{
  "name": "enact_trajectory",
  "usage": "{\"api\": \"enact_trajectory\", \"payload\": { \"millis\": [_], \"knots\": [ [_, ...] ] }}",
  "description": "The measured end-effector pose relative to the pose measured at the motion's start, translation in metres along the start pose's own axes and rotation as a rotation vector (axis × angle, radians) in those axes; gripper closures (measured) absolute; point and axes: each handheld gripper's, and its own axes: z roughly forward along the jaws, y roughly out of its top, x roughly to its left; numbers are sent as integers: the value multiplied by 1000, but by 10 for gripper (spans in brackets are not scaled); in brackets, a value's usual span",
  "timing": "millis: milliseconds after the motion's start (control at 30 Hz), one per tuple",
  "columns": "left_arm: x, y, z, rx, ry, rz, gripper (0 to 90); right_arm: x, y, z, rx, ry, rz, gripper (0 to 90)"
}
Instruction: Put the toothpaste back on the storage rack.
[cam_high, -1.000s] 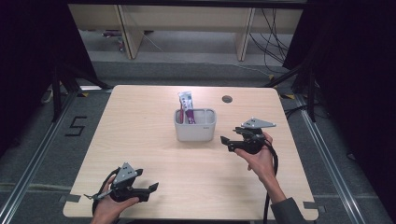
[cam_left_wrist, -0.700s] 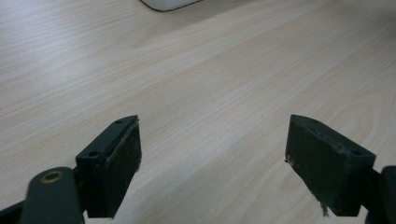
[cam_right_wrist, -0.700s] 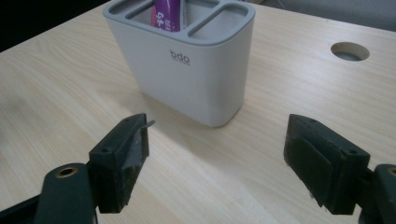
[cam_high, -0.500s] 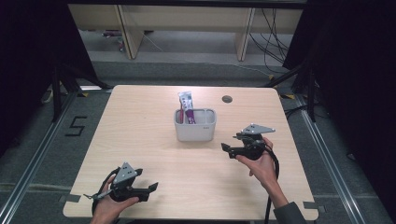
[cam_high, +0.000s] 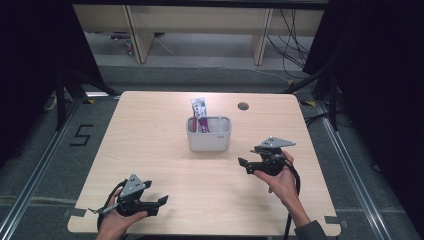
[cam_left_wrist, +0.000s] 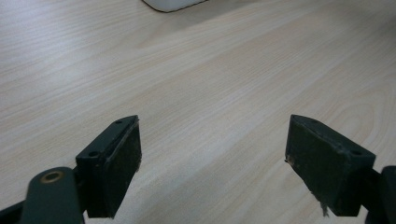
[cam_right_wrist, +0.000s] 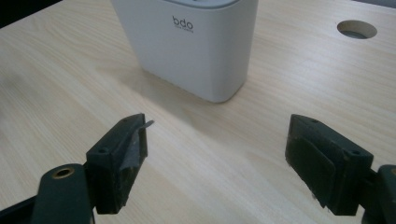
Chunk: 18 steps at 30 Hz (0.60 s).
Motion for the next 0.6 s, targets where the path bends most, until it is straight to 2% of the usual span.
{"api": "enact_trajectory", "payload": {
  "millis": [100,133,167,200,267,300,333,367,400,433,467,500,567,600],
  "knots": [
    [-2,-1,1,1,1,-6,180,4,-5,-2,4,5,33,221],
    [-2,-1,1,-5,2,-6,180,2,-6,-2,5,11,3,222],
    [-1,-1,2,-1,-5,-4,180,4,-8,-4,19,6,34,222],
    [-2,-1,2,0,-4,-3,180,3,-9,-3,14,3,12,222],
    [-1,-1,1,-1,-3,1,180,5,-13,-3,19,4,20,221],
    [-1,-1,1,-5,-3,-3,180,5,-15,-2,22,23,17,222],
    [-1,-1,1,-5,-2,-6,180,7,-17,-3,35,14,38,221],
    [-1,-1,1,-2,0,-5,180,6,-18,-2,25,26,26,221],
    [-1,-1,1,-1,2,0,180,5,-19,-3,26,14,-3,221],
    [-2,-1,1,-1,1,-1,180,8,-21,-3,27,19,29,222],
    [-1,-1,1,0,-2,1,180,7,-22,-3,32,27,6,222],
    [-1,-1,1,1,-4,2,180,7,-23,-5,37,11,-3,221],
    [-1,-1,1,1,-3,2,181,10,-25,-6,53,10,19,220],
    [-1,-1,1,2,-3,3,181,10,-26,-6,44,26,25,220]
  ]
}}
